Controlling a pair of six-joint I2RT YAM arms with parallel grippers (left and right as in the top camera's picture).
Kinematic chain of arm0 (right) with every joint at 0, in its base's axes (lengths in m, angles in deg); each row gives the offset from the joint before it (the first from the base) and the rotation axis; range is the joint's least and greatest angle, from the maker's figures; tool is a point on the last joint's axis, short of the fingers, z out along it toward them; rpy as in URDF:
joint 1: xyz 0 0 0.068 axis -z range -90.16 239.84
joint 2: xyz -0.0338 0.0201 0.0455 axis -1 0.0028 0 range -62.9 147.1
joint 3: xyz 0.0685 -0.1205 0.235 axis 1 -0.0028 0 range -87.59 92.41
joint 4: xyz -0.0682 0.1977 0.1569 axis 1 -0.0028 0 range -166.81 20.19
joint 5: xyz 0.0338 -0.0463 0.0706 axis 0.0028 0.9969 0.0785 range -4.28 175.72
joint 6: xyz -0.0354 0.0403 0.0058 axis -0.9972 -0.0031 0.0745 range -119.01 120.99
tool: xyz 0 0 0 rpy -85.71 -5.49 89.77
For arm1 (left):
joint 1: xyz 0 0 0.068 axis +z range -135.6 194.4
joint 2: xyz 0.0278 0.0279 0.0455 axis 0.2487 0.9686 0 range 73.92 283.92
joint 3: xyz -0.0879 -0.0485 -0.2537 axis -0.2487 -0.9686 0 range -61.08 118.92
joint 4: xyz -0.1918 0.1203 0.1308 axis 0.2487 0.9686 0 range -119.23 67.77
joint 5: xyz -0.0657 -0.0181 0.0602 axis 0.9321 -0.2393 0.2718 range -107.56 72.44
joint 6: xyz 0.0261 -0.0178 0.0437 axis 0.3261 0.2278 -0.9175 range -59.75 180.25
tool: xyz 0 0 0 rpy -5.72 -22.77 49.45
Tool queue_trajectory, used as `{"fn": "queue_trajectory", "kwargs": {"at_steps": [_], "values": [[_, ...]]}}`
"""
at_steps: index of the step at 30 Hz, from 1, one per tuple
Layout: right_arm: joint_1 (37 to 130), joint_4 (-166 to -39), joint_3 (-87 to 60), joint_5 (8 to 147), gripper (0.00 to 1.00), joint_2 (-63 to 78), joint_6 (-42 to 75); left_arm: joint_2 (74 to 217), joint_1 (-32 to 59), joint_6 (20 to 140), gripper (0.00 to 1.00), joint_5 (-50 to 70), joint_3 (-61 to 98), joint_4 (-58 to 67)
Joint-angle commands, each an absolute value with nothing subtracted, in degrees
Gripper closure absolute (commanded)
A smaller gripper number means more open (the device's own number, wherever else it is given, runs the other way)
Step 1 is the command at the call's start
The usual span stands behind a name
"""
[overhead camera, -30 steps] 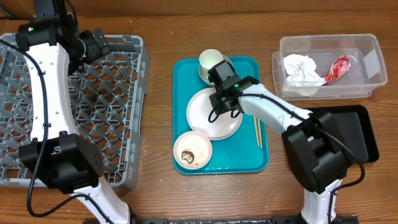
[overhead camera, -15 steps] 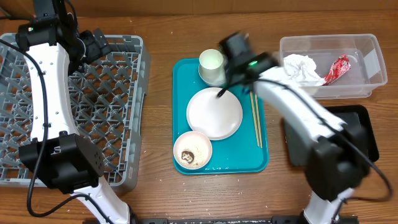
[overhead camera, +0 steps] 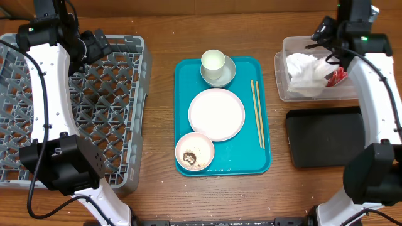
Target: Sort waste into correct bins and load items into the dishwasher
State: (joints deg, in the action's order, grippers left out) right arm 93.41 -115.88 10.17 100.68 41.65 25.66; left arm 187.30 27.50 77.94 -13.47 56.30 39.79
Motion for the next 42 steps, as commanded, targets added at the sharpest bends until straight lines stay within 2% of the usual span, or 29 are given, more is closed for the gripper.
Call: {"fn": "queue_trajectory", "kwargs": {"at_steps": [1,7,9,13,18,22,30,34,36,40,42], "values": [[94.7,-115.5,10.3,89.8,0.05,41.7,26.5,185.6,27.1,78.5,0.0,-13.5,57.2,39.7],[92.6,-112.5,10.3,57.6,0.03,41.6,15.3,185.6,27.1,78.5,0.0,-13.5,57.2,39.7],[89.8,-110.5,10.3,53.1,0.01,41.6,13.2,185.6,27.1,78.5,0.0,-13.5,57.2,39.7],[81.7,-105.6,10.3,58.8,0.0,41.9,13.2,185.6,27.1,78.5,0.0,-13.5,57.2,39.7],[76.0,-103.7,10.5,76.9,0.0,41.7,17.0,185.6,27.1,78.5,0.0,-13.5,57.2,39.7],[80.2,-104.1,10.7,85.3,0.0,39.1,26.7,185.6,27.1,78.5,0.0,-13.5,57.2,39.7],[95.1,-105.2,10.7,85.2,0.0,34.8,26.7,185.6,27.1,78.8,0.0,-12.9,57.2,38.5],[100.4,-107.6,10.7,85.2,0.0,35.1,26.8,185.6,27.1,85.2,0.0,-5.5,57.2,37.0],[102.1,-109.3,10.7,85.2,0.0,35.1,26.8,185.6,27.1,88.4,0.0,2.1,57.2,36.9],[104.2,-111.1,10.7,85.2,0.0,35.1,26.7,185.8,24.8,77.0,0.0,32.5,57.2,28.5],[104.5,-111.1,10.7,85.2,0.0,35.1,26.7,185.8,21.9,77.3,0.0,36.0,57.3,24.6]]}}
